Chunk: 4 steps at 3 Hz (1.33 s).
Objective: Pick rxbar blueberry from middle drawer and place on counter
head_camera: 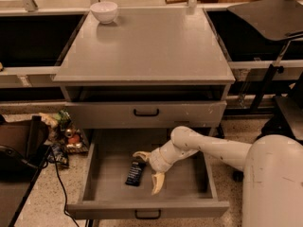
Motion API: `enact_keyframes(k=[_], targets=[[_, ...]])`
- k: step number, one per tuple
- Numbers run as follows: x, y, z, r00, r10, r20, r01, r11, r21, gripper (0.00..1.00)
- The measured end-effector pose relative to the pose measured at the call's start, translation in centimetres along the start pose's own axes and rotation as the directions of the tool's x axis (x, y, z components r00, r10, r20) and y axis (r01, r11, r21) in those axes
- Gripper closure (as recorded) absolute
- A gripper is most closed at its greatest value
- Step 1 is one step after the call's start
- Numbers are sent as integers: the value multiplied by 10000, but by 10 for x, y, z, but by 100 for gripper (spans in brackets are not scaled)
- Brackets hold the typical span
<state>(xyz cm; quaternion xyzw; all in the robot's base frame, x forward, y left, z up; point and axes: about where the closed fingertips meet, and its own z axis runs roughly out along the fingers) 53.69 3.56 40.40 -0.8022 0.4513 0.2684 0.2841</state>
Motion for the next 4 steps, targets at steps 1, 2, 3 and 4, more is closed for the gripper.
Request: enact_keyframes(k=[1, 2, 3, 4], targets=[[1, -1, 5, 9997, 171, 151, -173, 9997, 149, 0], [2, -13, 18, 9895, 884, 1142, -1040, 9849, 1383, 0], [-1, -24, 29, 9610, 1630, 2234, -2194, 9411, 2572, 0], [-6, -28, 35, 9293, 2528, 2692, -3311, 8934, 3038, 0]])
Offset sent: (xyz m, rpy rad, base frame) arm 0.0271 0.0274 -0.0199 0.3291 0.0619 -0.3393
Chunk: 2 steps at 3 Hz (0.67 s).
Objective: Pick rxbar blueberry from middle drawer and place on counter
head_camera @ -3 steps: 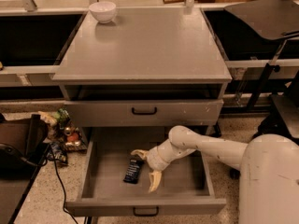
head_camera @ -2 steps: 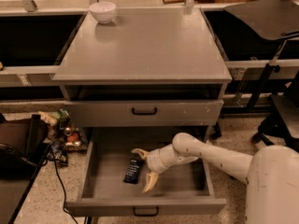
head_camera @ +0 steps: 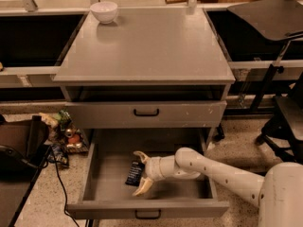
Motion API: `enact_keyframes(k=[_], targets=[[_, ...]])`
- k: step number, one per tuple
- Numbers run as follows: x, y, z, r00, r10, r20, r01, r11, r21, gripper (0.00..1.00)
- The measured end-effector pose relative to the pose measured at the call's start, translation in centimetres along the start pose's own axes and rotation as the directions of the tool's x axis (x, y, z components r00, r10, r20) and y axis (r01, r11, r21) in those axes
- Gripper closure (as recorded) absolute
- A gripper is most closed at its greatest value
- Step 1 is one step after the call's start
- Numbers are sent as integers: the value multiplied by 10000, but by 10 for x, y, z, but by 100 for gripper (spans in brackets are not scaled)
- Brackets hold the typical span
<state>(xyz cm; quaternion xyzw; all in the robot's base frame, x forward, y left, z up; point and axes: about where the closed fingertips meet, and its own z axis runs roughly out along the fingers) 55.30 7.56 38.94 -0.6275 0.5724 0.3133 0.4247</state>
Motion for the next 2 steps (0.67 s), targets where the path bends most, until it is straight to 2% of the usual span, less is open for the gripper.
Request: enact_keyframes(k=[1, 2], targets=[[0, 0, 0, 10000, 8, 5, -8, 10000, 1, 0], [4, -3, 3, 9980, 544, 310, -545, 9985, 24, 0]])
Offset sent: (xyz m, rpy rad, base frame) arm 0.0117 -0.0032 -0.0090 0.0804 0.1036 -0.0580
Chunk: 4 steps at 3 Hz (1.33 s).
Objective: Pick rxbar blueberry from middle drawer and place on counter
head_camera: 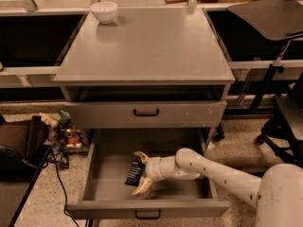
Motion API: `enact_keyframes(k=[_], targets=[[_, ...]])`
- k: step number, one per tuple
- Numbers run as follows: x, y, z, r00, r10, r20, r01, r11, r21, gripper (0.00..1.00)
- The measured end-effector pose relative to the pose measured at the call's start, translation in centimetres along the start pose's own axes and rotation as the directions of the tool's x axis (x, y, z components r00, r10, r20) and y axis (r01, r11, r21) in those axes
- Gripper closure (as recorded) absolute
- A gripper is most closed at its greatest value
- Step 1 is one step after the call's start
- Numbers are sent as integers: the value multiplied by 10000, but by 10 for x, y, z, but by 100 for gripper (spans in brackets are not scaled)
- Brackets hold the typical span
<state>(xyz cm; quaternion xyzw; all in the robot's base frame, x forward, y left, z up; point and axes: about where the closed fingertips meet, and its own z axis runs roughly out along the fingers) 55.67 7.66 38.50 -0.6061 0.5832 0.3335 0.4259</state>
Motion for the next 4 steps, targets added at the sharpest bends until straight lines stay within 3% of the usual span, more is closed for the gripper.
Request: enact_keyframes(k=[1, 3, 4], targets=[[5, -4, 5, 9984, 553, 81, -554, 9983, 165, 0], [11, -4, 24, 9890, 1246, -794, -1206, 9912, 539, 0], [20, -5, 28, 9831, 1639, -810, -1580, 9846, 749, 0]])
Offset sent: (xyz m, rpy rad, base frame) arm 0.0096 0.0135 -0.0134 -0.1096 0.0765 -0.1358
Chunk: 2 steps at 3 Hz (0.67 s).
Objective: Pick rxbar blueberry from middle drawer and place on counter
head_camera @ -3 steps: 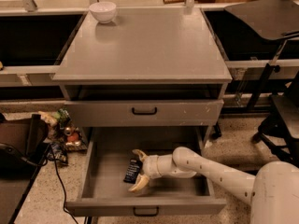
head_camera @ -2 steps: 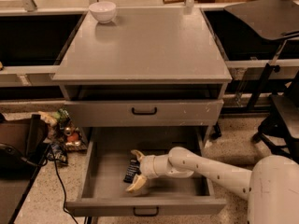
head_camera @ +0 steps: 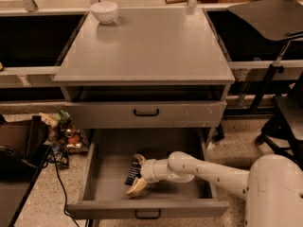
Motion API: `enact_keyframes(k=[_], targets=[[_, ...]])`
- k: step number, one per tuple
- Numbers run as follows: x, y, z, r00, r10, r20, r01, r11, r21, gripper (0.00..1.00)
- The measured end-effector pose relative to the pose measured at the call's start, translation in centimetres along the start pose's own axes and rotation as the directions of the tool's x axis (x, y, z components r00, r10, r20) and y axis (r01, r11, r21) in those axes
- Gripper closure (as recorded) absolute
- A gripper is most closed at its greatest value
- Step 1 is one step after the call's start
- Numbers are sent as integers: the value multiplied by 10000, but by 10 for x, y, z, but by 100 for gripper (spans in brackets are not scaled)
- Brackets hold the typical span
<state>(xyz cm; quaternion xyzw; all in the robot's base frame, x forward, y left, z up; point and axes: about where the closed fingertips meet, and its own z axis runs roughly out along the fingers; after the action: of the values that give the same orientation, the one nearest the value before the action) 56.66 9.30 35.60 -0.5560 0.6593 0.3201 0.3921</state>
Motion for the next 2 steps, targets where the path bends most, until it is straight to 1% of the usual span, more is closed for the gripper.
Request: enact_keyframes(k=[1, 2], targets=[[11, -4, 4, 9996, 275, -80, -274, 9995, 165, 12], [20, -8, 2, 9992, 301, -261, -290, 9987, 413, 31]])
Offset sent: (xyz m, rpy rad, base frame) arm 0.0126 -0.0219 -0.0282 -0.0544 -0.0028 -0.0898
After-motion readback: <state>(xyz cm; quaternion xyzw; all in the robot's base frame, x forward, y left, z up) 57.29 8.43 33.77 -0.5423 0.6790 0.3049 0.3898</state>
